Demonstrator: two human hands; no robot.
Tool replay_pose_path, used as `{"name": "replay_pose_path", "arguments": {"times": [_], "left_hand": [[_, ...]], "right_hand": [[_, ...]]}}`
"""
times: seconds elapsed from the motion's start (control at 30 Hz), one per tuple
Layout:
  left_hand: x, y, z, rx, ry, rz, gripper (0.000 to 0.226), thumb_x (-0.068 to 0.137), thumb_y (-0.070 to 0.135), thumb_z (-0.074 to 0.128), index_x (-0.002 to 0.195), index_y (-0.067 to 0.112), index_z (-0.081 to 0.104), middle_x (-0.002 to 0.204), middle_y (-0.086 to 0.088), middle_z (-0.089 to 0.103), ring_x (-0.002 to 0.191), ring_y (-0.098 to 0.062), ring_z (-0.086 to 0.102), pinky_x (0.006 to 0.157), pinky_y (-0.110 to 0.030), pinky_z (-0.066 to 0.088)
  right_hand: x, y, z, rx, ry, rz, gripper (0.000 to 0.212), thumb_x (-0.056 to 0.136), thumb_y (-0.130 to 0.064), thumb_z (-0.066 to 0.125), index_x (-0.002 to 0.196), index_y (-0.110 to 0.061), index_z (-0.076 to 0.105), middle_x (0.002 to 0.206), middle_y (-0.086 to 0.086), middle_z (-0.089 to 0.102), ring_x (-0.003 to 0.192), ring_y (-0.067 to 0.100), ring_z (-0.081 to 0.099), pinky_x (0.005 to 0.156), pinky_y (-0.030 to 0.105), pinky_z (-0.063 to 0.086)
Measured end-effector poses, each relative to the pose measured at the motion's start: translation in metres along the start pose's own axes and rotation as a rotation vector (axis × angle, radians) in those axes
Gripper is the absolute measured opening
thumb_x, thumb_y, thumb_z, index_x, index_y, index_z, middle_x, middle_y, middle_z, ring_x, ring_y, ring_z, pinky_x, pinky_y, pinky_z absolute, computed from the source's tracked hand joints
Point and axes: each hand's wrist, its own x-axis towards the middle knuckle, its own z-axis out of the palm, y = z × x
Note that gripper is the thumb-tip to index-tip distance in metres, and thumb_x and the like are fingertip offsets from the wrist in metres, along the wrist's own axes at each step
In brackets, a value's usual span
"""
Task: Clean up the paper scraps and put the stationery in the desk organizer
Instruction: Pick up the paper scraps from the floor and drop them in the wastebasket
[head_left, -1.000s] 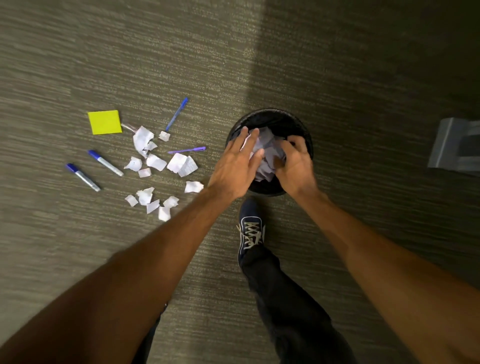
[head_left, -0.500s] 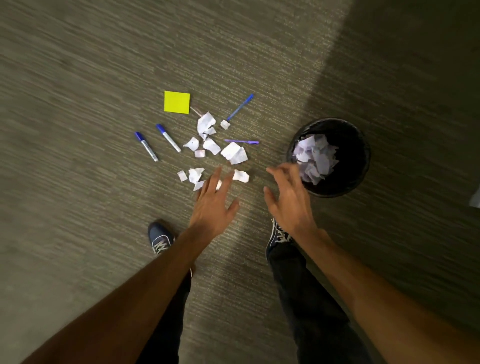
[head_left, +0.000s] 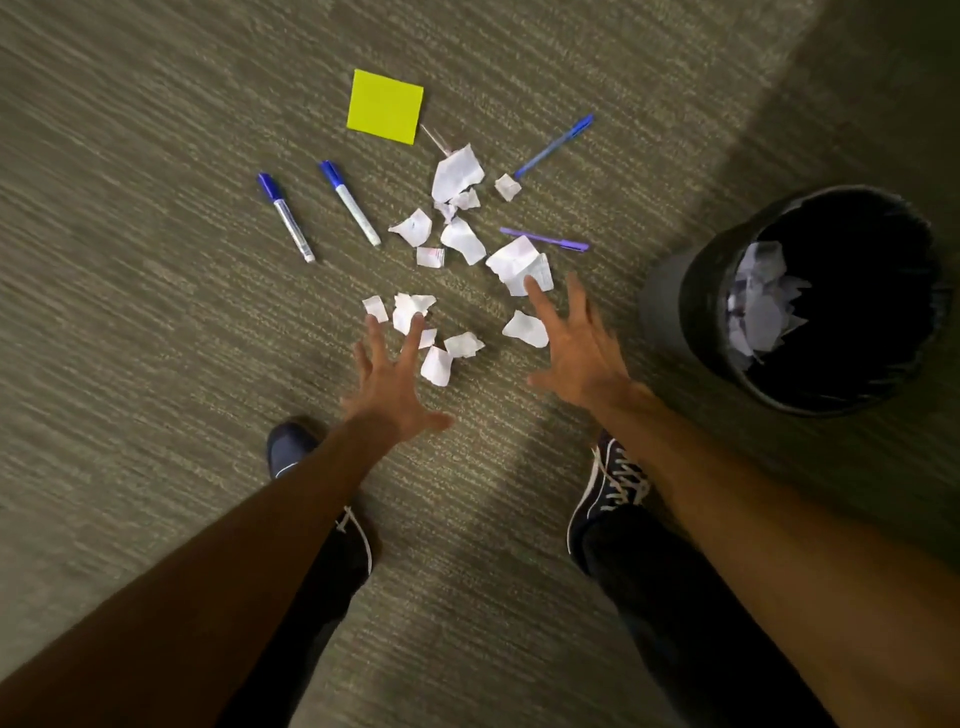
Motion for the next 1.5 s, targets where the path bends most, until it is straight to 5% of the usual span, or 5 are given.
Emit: {"name": "replay_pose_path", "arguments": {"times": [0.33, 0.53, 0.9, 1.27, 1.5], "left_hand": [[0.098, -0.022, 0.034, 0.244, 0.21, -0.008, 0.147, 0.05, 0.064, 0.088, 0.15, 0.048, -0.018, 0.16, -0.013, -0.032, 0.147, -0.054, 0.001, 0.088, -0.083, 0.037], [0.1, -0.015, 0.038, 0.324, 0.236, 0.047, 0.117, 0.068, 0.048, 0.086, 0.155, 0.037, 0.007, 0.161, -0.017, 0.007, 0.141, -0.045, 0.022, 0.087, -0.066, 0.052], [0.102, -0.002, 0.039, 0.192, 0.257, 0.152, 0.05, 0.09, -0.004, 0.063, 0.135, 0.014, 0.052, 0.138, -0.018, 0.044, 0.118, -0.032, 0.056, 0.102, -0.046, 0.051], [0.063, 0.013, 0.016, 0.1, 0.369, 0.194, 0.026, 0.095, -0.003, 0.057, 0.119, 0.001, 0.065, 0.113, -0.017, 0.067, 0.094, -0.029, 0.07, 0.084, -0.034, 0.057], [0.0, 0.063, -0.026, -0.006, 0.477, 0.264, 0.023, 0.091, 0.006, 0.067, 0.115, 0.003, 0.068, 0.096, -0.014, 0.074, 0.077, -0.019, 0.066, 0.074, -0.022, 0.05]], "right_hand": [[0.101, 0.015, 0.037, -0.473, 0.052, -0.243, 0.139, 0.06, -0.033, 0.093, 0.156, -0.04, -0.008, 0.166, 0.016, -0.01, 0.152, 0.042, 0.005, 0.104, 0.068, 0.036], [0.112, 0.018, 0.037, -0.505, -0.036, -0.234, 0.112, 0.076, -0.029, 0.084, 0.156, -0.037, 0.007, 0.166, 0.011, 0.002, 0.15, 0.037, 0.011, 0.108, 0.066, 0.035], [0.093, 0.018, 0.039, -0.413, -0.065, -0.385, 0.059, 0.084, 0.01, 0.058, 0.135, -0.016, 0.044, 0.136, 0.012, 0.041, 0.12, 0.033, 0.047, 0.084, 0.048, 0.055], [0.058, 0.014, 0.013, -0.218, -0.036, -0.301, 0.048, 0.089, 0.011, 0.052, 0.133, -0.009, 0.052, 0.129, 0.017, 0.047, 0.097, 0.037, 0.064, 0.084, 0.045, 0.057], [0.003, 0.001, -0.037, 0.138, 0.25, -0.258, 0.037, 0.085, 0.01, 0.062, 0.117, -0.009, 0.065, 0.118, 0.015, 0.057, 0.082, 0.035, 0.066, 0.072, 0.041, 0.06]]}}
